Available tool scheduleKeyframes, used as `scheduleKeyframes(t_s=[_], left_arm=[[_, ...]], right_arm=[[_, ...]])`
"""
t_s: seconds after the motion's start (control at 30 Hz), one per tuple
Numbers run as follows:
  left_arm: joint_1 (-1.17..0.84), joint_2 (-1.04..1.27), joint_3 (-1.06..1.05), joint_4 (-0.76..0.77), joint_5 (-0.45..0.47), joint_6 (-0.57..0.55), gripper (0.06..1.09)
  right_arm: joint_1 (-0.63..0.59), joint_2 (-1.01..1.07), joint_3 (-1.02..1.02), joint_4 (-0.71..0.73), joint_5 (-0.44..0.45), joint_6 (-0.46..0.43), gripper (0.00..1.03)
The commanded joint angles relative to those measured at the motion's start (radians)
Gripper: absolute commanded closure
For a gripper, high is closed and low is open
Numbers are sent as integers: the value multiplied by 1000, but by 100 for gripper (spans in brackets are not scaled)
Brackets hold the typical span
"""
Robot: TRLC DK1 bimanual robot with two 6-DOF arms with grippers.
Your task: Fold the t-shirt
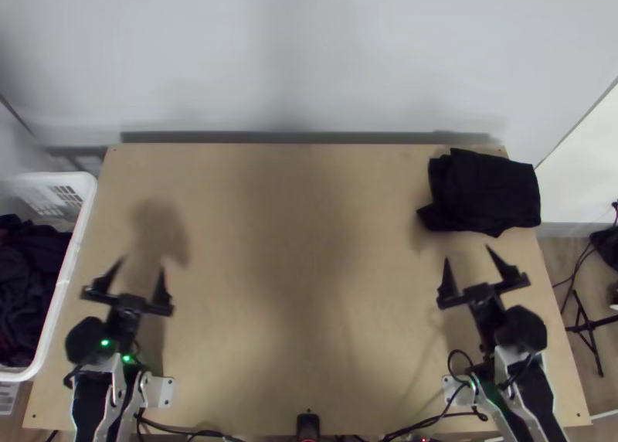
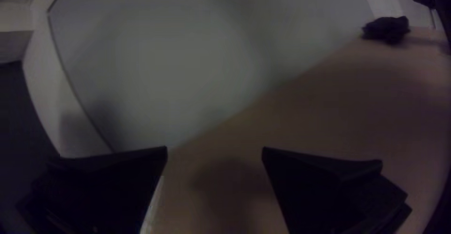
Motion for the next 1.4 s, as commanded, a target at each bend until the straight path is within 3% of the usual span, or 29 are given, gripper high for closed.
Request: scheduleKeyframes(t_s=[0.0, 0.13, 0.3, 0.4, 0.57, 0.73, 0.9, 0.97, 1.1, 1.37], left_arm=[[304, 14, 56, 7, -5, 9, 11], [457, 53, 77, 56, 5, 18, 11], [666, 282, 163, 120, 122, -20, 11], [775, 480, 297, 126, 170, -46, 11], [881, 744, 573, -18, 188, -80, 11], [965, 949, 751, -168, 191, -72, 11], [1085, 1107, 813, -196, 226, 31, 11], [1149, 1178, 841, -197, 295, 71, 11], [1231, 1370, 935, -247, 343, 147, 11], [1300, 1637, 1088, -243, 393, 218, 11]], right_arm=[[-106, 365, 199, 66, 4, 128, 5], [-162, 443, 328, 64, 7, 147, 5], [-151, 437, 432, 78, 61, 30, 10], [-156, 470, 514, 58, 81, 21, 8], [-128, 582, 659, -137, 93, 62, 4], [-60, 682, 830, -302, 110, 165, 4], [59, 747, 1021, -480, 113, 256, 4], [111, 771, 1083, -531, 145, 286, 6], [96, 791, 1161, -548, 144, 302, 10], [73, 840, 1219, -618, 171, 285, 4]])
